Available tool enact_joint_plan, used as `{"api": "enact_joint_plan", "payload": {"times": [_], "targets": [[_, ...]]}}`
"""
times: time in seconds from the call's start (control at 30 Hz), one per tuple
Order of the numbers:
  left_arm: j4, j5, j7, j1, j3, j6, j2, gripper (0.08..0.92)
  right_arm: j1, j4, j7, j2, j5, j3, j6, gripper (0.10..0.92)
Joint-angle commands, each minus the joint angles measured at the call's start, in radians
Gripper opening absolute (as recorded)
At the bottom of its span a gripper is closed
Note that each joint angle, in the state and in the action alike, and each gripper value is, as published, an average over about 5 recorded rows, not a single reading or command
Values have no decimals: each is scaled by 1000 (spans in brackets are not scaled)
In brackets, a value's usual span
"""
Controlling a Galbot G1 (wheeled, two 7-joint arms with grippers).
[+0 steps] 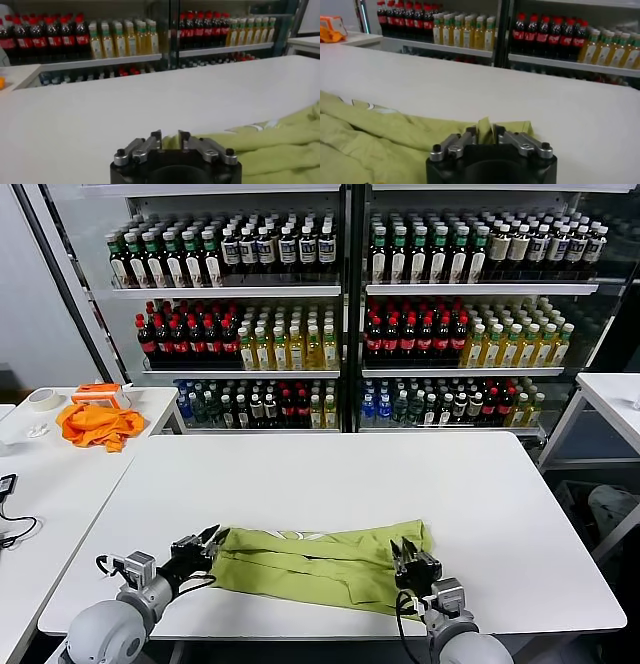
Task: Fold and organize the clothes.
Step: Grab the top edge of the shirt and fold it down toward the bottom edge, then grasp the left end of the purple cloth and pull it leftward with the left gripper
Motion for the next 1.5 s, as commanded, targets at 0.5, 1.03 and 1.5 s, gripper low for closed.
{"api": "enact_joint_plan", "payload": {"times": [0.5,1.03,1.5], "targets": [[-24,-103,-336,10,77,40,-100,794,-116,134,-2,9,-22,119,-9,814],[21,-111,-335,-6,110,66,-126,577,-112,119,3,17,-42,93,-9,823],[-6,4,-303,-4,92,80,-116,178,-111,119,9,16,-44,84,-10,823]]}}
